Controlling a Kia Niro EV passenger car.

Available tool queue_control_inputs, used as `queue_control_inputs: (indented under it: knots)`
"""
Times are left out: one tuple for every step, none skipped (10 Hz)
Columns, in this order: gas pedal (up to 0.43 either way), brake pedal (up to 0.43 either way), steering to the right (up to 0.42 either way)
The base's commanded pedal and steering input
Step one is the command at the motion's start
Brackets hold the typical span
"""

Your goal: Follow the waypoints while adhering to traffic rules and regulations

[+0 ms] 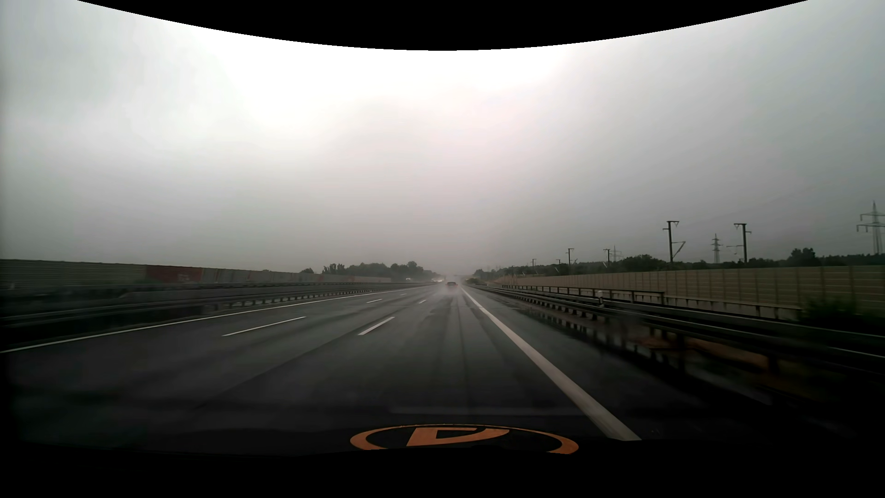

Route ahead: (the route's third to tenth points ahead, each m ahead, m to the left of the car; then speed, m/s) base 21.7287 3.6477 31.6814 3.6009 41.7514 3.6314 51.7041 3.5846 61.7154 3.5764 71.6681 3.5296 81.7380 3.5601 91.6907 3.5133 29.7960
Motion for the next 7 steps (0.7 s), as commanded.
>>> queue_control_inputs:
  knots:
    - [0.268,0.0,-0.002]
    - [0.268,0.0,-0.002]
    - [0.268,0.0,-0.002]
    - [0.268,0.0,-0.002]
    - [0.268,0.0,-0.002]
    - [0.268,0.0,-0.002]
    - [0.268,0.0,-0.002]
